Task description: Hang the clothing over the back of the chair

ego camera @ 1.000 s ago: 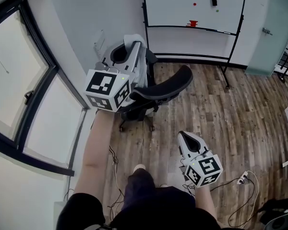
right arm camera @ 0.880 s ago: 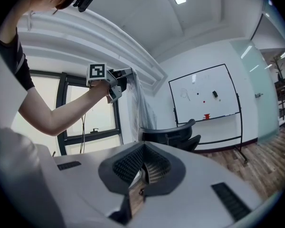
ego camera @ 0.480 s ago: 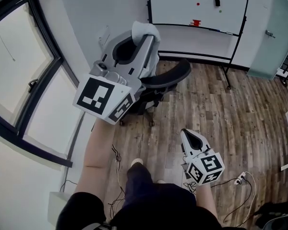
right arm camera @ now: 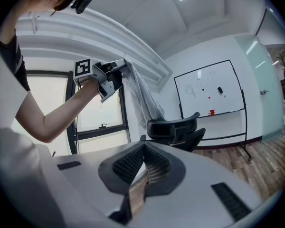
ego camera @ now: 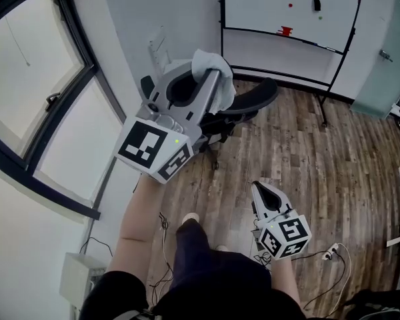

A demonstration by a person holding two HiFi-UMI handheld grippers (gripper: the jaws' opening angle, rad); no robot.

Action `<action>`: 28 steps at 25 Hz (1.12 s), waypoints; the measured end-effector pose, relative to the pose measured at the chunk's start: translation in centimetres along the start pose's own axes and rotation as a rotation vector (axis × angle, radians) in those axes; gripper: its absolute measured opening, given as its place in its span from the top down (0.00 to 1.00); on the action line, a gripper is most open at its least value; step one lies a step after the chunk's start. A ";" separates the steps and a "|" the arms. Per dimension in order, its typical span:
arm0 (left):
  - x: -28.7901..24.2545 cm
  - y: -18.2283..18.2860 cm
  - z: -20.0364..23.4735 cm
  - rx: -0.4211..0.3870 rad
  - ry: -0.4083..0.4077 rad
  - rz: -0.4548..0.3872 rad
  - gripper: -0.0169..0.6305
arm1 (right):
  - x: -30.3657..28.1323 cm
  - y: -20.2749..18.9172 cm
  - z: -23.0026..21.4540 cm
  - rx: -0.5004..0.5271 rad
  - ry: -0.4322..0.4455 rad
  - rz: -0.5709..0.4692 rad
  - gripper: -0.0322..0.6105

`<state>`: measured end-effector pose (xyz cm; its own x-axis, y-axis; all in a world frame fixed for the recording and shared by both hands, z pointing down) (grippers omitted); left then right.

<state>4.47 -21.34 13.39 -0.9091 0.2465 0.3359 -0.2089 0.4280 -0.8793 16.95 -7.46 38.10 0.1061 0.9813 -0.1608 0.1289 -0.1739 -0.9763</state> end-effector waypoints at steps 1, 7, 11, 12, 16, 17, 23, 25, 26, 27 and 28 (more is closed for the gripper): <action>0.6 -0.8 -0.1 0.023 0.009 0.013 0.94 | -0.1 -0.2 0.2 0.003 0.003 0.007 0.95; 4.3 -6.7 -1.1 0.166 0.059 0.107 0.94 | -0.8 -2.1 1.8 -0.003 0.025 0.055 0.95; 6.6 -10.6 -2.0 0.263 0.089 0.168 0.94 | -1.4 -3.4 3.0 -0.011 0.046 0.088 0.95; 7.1 -11.6 -2.3 0.283 0.095 0.186 0.94 | -1.5 -3.6 3.2 -0.011 0.050 0.097 0.95; 8.9 -15.5 -3.5 0.372 0.122 0.253 0.94 | -1.6 -4.9 3.4 -0.017 0.049 0.134 0.95; 9.3 -16.6 -3.9 0.391 0.127 0.272 0.94 | -1.6 -5.3 3.4 -0.021 0.046 0.143 0.95; 11.5 -23.1 -5.6 0.506 0.162 0.388 0.94 | -1.9 -7.0 2.7 -0.029 0.019 0.185 0.95; 12.2 -25.2 -6.1 0.542 0.171 0.423 0.94 | -2.1 -7.5 2.4 -0.030 0.010 0.195 0.95; 12.5 -26.3 -6.4 0.558 0.175 0.441 0.94 | -2.2 -7.8 2.3 -0.033 0.006 0.200 0.95; 12.8 -27.3 -6.6 0.575 0.180 0.458 0.94 | -2.3 -8.1 2.2 -0.035 0.002 0.208 0.95; 13.1 -28.4 -6.8 0.593 0.183 0.471 0.94 | -2.3 -8.4 2.0 -0.035 -0.002 0.217 0.95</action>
<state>0.96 -24.36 45.03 -0.8865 0.4487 -0.1132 -0.0200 -0.2815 -0.9593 13.63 -8.12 46.35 0.1335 0.9208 -0.3665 0.1375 -0.3835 -0.9133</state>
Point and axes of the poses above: the fingertips, and each gripper's own axes: x backward along the fingers, z to its left, y out of its top, the point moved 5 cm from there along x, backward along the fingers, and after that the axes turned 9 degrees about -y, right-handed, at the moved point
